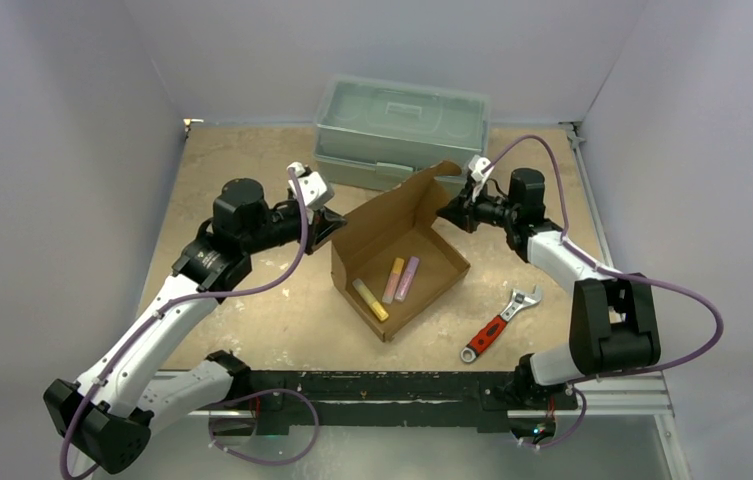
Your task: Fold the paper box
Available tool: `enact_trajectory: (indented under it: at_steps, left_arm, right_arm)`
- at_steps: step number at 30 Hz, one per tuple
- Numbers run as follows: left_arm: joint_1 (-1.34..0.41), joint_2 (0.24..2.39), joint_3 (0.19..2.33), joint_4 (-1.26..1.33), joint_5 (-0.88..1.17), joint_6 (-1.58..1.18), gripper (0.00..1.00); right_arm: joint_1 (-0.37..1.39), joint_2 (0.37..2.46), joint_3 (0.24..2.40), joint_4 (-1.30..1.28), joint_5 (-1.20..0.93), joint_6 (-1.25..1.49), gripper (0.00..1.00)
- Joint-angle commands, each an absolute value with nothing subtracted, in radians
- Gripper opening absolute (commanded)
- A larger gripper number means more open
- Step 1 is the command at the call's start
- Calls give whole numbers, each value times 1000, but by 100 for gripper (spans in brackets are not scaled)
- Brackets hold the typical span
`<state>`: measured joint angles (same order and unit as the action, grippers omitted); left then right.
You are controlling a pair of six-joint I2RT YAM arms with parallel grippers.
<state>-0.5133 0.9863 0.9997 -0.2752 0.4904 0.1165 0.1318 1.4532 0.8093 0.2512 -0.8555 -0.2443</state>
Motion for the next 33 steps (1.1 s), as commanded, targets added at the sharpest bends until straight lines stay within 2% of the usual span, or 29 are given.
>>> enact_trajectory:
  at_steps: [1,13,21,27,33]
  left_arm:
    - [-517,960,977,-295,524,132,0]
    - [-517,960,967,-316,571,132,0]
    - [-518,957,952,-339,595,137,0]
    - [-518,957,949,-351,604,140,0]
    - [-519,970,952,-355,617,140,0]
  right_arm:
    - [142,1453,789,214,-867,-240,10]
    - [141,1456,789,134,-871,-285,11]
    - [122,1385,815,6,-893,-386,33]
    - [52,1318,862,-205,-932,-533,43]
    - [-38,1248,985,-559,-946,-818,46]
